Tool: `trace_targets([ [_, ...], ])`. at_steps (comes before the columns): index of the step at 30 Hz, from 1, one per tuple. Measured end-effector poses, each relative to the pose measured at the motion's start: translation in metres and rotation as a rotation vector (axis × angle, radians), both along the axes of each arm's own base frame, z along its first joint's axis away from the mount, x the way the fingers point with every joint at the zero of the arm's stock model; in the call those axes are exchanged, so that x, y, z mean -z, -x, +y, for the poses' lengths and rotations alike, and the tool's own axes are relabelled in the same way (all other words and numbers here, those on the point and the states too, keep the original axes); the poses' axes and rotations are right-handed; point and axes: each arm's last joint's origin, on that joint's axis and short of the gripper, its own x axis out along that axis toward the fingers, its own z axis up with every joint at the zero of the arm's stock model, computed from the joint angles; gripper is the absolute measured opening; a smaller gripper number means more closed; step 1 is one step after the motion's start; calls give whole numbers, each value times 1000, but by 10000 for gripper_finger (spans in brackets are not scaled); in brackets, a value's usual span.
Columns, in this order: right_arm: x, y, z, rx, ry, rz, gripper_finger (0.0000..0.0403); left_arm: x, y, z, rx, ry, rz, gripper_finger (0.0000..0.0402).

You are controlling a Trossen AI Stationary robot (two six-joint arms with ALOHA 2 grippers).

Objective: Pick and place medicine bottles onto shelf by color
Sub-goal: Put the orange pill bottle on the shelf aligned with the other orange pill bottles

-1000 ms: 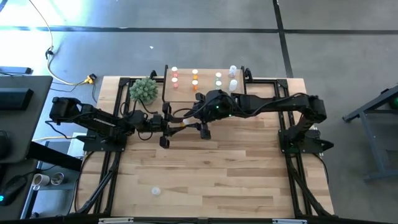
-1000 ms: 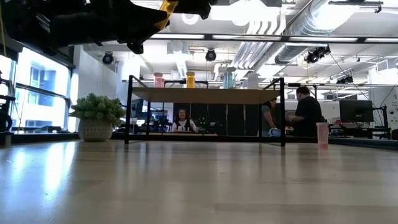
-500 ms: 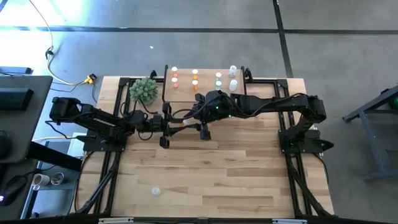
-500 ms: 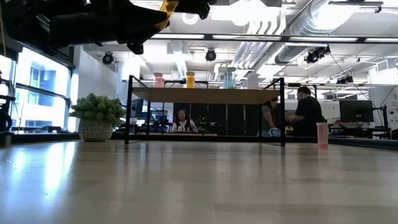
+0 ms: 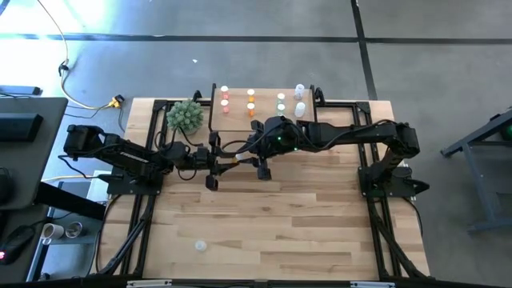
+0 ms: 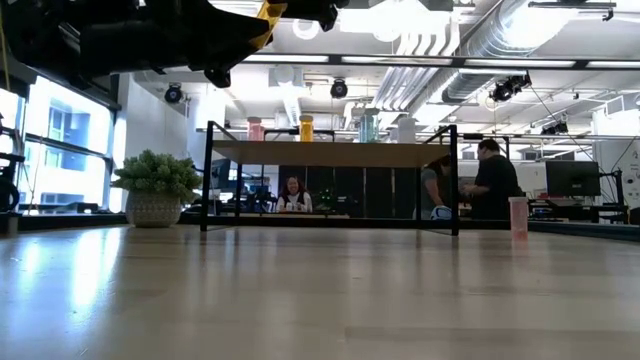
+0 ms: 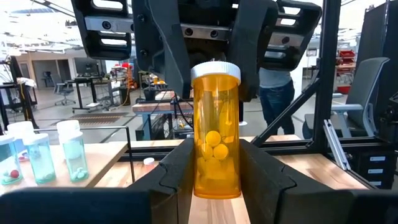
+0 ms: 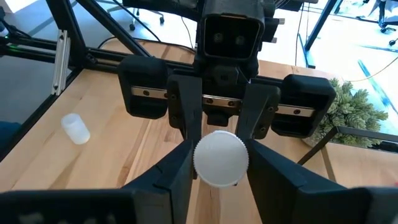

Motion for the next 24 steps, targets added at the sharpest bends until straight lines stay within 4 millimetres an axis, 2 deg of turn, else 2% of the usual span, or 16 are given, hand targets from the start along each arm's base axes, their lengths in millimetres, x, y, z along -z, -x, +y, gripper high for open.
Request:
trace_targets([
  [13,1,0,-1,20,-20,13,133,0,0,1,-49,31,-1,107],
  [24,2,1,-5,68,-2,29,133,3,0,3,-113,43,24,190],
])
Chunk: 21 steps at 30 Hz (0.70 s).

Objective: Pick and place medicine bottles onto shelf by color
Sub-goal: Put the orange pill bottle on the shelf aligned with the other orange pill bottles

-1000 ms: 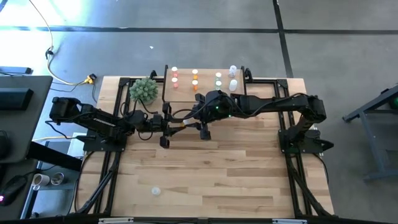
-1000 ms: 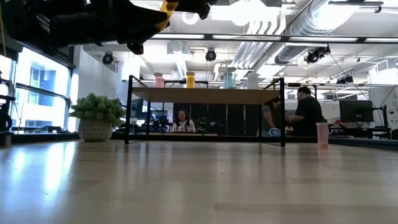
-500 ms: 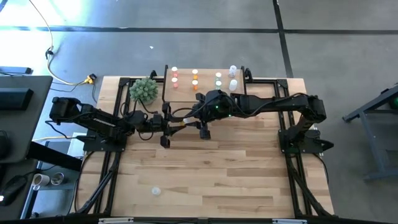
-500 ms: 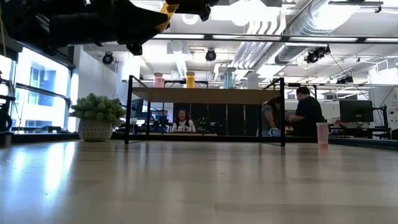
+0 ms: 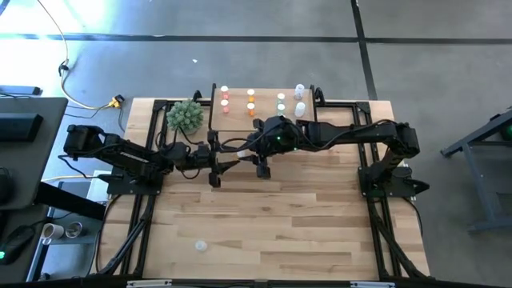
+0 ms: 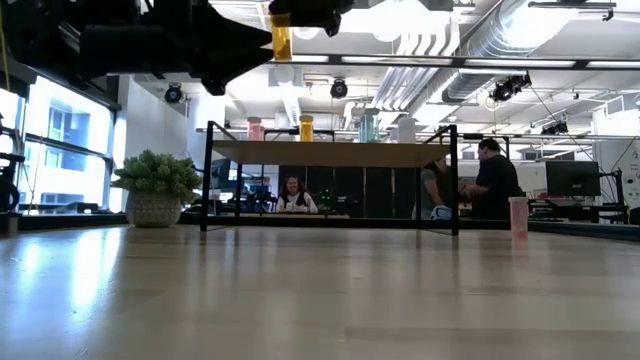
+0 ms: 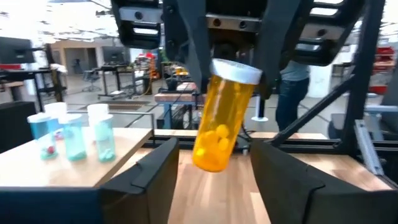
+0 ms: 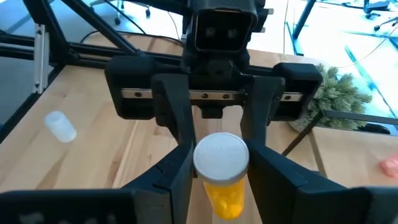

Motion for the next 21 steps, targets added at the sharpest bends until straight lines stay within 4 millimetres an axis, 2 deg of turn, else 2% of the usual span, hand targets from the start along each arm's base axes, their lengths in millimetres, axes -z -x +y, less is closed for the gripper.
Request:
trace_targets([
  [5,0,0,-9,25,-1,0,133,1,0,1,-38,6,9,210],
  [12,0,2,-30,80,-1,0,133,4,0,1,-49,10,41,211],
  [16,0,5,-51,136,-8,0,133,4,0,2,-67,12,40,211],
  [21,0,12,-85,264,-78,-1,133,4,1,3,-108,16,39,211],
])
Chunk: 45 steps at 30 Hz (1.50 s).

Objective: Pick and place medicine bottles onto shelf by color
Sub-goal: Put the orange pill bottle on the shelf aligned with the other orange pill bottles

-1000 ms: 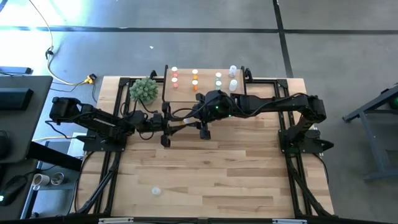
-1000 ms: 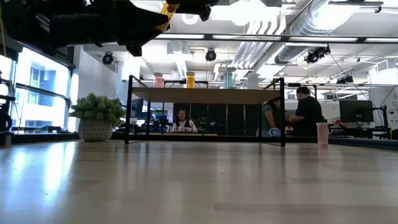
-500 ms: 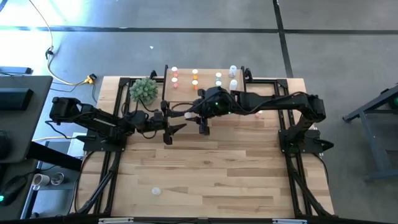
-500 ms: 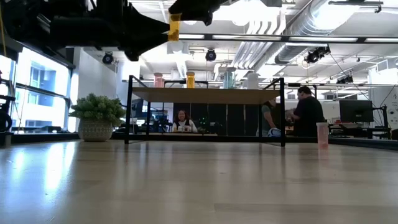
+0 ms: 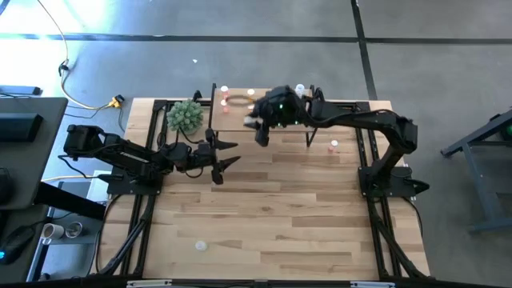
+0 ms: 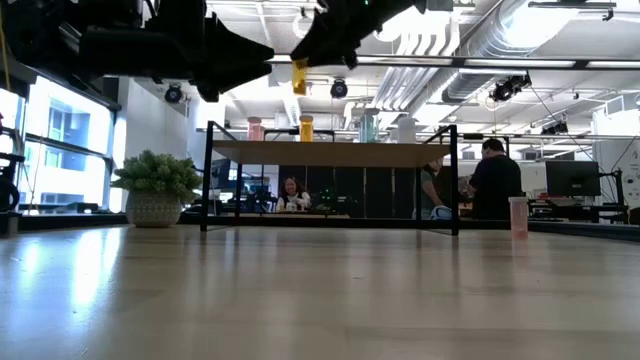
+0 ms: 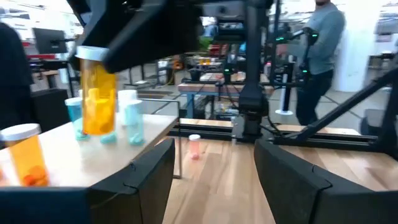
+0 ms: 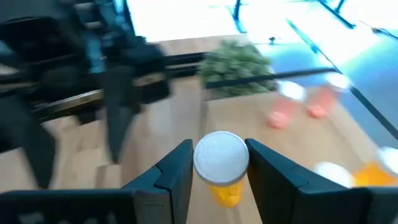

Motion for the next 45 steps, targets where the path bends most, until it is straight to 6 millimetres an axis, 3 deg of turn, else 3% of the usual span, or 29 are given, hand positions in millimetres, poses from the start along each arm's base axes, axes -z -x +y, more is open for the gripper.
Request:
trace_targets([
  [5,0,8,-26,95,-48,-8,133,1,0,1,-44,-26,19,211],
  [9,4,10,-35,130,-85,-25,133,1,0,1,-45,-44,26,211],
  [13,14,11,-35,145,-112,-11,133,1,0,1,-45,-45,26,211],
  [23,20,6,-32,139,-131,-3,133,1,0,1,-45,-45,26,211],
  [32,48,-9,-37,186,-151,58,133,2,0,1,-44,-43,40,211],
  [45,53,-11,-39,214,-146,69,133,3,0,1,-44,-42,48,211],
])
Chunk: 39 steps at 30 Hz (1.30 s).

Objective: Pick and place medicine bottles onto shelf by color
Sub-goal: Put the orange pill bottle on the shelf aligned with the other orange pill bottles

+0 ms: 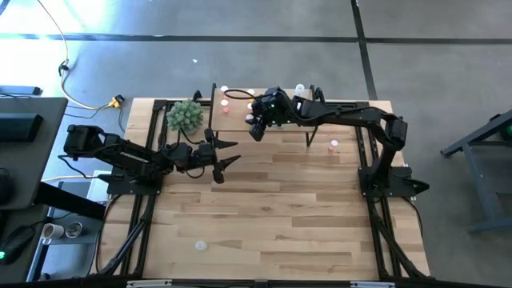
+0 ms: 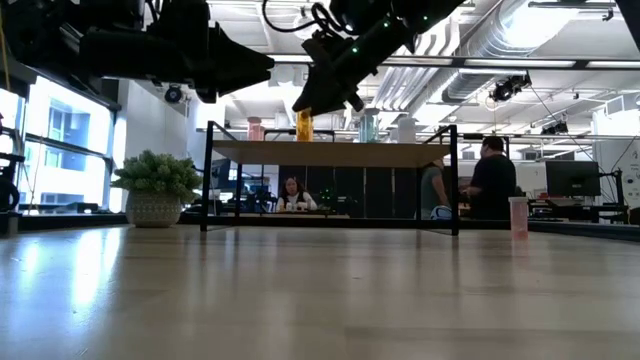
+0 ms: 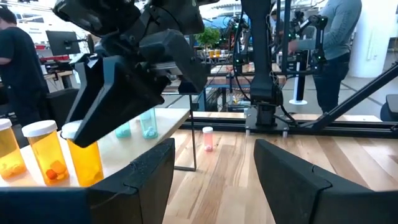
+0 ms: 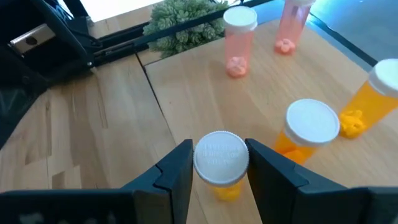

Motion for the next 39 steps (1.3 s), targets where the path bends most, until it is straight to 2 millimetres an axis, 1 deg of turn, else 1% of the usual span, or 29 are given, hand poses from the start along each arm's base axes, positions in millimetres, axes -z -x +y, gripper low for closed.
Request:
trace_targets([
  [6,11,-4,-1,-3,-7,34,133,0,0,0,0,0,0,211],
  [16,9,-3,-1,-2,-1,27,133,0,0,0,0,0,3,211],
  [27,9,-3,-2,45,-1,27,134,0,0,0,0,0,4,211],
  [31,9,-3,-2,48,1,28,141,0,0,0,0,0,4,211],
  [39,8,-2,-2,46,4,28,171,0,0,0,0,0,4,211],
])
